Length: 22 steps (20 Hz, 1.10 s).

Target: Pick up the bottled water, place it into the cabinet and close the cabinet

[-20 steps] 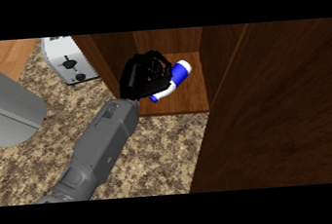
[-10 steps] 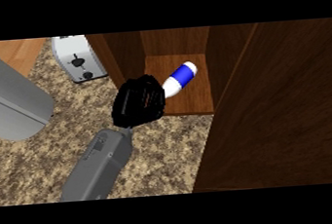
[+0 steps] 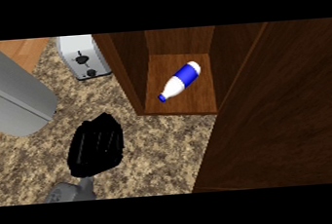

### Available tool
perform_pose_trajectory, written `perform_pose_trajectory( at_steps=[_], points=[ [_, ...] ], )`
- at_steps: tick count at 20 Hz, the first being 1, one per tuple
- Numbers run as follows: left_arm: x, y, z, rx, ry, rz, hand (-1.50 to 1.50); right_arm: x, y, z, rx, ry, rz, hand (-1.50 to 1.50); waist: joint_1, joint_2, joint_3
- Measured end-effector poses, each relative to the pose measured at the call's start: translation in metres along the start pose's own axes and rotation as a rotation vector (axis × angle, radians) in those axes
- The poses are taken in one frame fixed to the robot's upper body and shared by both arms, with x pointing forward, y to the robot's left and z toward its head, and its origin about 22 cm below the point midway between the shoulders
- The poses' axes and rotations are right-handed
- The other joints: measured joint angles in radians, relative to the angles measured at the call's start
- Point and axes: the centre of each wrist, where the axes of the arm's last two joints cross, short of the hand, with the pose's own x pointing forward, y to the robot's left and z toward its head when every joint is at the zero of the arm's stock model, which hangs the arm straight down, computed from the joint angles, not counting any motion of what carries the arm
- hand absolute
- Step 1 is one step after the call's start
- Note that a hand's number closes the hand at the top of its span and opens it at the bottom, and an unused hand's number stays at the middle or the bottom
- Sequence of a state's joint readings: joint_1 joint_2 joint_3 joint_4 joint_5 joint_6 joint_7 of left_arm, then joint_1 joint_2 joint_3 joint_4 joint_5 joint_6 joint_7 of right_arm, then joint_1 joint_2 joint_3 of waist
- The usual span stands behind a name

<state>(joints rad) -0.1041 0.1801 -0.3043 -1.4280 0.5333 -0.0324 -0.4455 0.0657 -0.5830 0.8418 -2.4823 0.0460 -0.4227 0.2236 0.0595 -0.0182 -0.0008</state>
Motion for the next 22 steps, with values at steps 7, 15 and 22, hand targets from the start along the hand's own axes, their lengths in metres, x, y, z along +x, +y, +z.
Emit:
perform_pose_trajectory(
  at_steps=[7, 15, 22],
  points=[
    [0.046, 0.012, 0.058, 0.041, -0.029, -0.02, 1.5, 0.006, 0.002, -0.014, 0.053, 0.023, 0.007, 1.5, -0.008, 0.004, -0.002],
    [0.093, 0.027, 0.105, 0.066, -0.05, -0.031, 1.5, 0.023, 0.029, -0.056, 0.067, -0.048, -0.052, 1.5, -0.022, 0.009, -0.003],
    [0.125, 0.039, 0.133, 0.094, -0.066, -0.037, 1.5, 0.037, 0.041, -0.12, 0.02, -0.057, -0.102, 1.5, -0.026, 0.015, -0.001]
  ],
)
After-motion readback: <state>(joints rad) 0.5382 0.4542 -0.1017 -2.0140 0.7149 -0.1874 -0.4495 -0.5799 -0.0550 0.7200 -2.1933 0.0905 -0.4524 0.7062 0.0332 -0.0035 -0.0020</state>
